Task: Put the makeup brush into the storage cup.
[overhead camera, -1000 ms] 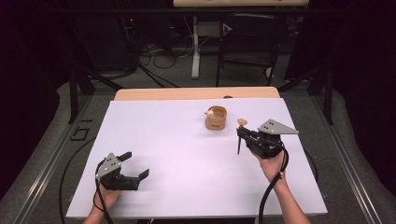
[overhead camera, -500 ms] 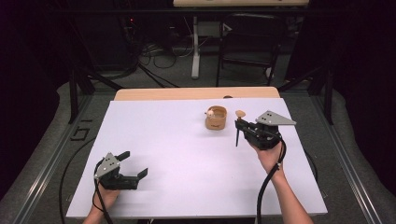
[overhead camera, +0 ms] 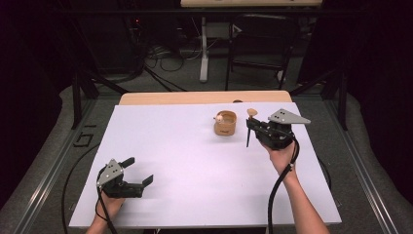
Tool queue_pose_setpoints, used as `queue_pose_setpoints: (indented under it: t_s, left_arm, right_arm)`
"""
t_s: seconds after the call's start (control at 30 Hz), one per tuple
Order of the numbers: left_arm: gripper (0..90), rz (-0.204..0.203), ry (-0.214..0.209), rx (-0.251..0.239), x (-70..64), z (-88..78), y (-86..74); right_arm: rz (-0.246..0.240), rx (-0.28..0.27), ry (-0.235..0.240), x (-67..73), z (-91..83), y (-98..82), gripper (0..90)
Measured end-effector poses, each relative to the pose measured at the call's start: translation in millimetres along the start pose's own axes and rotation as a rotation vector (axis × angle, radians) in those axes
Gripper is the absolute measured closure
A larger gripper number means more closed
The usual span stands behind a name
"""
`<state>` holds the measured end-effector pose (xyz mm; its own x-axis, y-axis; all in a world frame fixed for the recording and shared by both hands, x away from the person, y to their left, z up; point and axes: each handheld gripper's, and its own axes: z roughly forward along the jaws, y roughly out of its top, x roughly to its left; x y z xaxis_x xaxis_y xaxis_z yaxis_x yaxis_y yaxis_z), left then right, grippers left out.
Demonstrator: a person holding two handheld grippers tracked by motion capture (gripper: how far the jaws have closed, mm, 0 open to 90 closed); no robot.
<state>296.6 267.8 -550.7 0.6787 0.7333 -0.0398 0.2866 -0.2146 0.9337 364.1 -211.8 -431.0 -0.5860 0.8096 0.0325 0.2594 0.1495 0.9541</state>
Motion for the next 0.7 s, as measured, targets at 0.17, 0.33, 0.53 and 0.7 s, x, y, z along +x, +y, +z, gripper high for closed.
queue_pose_setpoints:
  t_s: [0.17,0.33,0.53,0.7]
  left_arm:
    - [0.0,-0.007,0.007,0.005,0.2,-0.1,-0.7]
    - [0.0,-0.003,0.005,-0.003,-0.6,-0.4,-0.2]
    - [0.0,-0.010,0.007,-0.011,0.8,-1.1,-0.2]
    - [0.0,-0.001,0.007,-0.011,0.0,-1.7,0.2]
  right_arm:
    - [-0.007,-0.012,-0.010,-1.8,1.7,4.0,84.1]
    - [-0.004,-0.026,-0.012,-3.2,3.7,7.5,84.2]
    - [-0.011,-0.022,-0.016,-3.8,8.3,13.1,84.2]
    - [-0.019,-0.029,-0.017,-4.8,11.5,19.0,84.2]
